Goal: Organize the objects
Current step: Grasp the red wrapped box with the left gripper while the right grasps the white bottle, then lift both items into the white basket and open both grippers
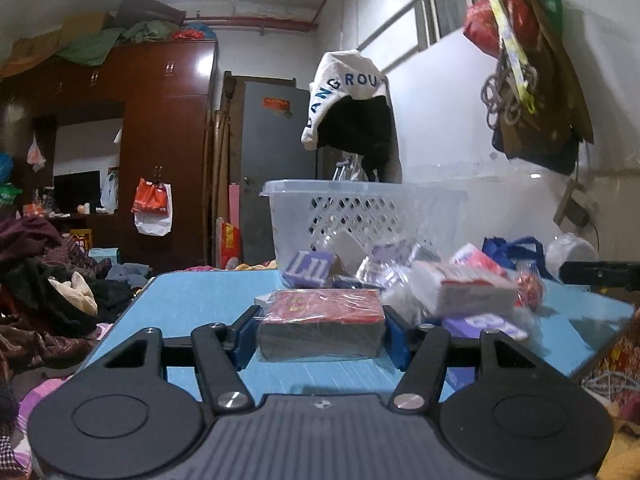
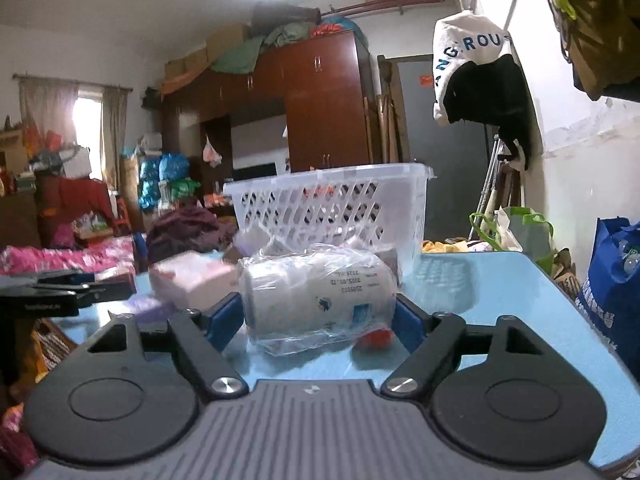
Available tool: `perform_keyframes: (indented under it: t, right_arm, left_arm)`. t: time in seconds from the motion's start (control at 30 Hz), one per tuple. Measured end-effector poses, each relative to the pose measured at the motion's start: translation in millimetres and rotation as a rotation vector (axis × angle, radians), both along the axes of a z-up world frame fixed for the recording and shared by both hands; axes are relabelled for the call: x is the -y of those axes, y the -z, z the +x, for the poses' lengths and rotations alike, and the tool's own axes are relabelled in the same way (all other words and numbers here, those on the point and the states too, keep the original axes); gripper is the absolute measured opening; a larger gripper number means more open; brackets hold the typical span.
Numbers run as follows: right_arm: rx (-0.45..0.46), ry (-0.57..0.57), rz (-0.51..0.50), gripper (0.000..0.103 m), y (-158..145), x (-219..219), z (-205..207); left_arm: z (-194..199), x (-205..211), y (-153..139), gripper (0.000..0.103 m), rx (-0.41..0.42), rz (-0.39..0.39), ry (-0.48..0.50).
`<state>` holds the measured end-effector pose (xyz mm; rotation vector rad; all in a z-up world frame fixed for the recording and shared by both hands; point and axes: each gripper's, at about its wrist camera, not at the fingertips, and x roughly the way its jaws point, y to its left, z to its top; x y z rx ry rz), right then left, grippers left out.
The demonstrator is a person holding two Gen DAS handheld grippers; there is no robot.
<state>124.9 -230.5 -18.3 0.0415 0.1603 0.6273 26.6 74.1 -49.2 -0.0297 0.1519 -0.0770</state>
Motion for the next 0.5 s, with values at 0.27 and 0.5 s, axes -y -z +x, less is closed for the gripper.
perform_keyframes:
  t: [0.27, 0.5]
  right_arm:
    - [0.056, 0.056, 0.011, 0.081, -27.0, 0.9, 7.1]
    - [0.08, 0.065, -0.008, 0.081, -41.7, -11.8, 22.3]
  left_arm:
    - [5.0, -9.0, -21.8, 0.065, 0.033, -0.036, -0.017]
    - [21.7, -7.9, -47.0, 0.065, 0.06, -0.048, 0.005]
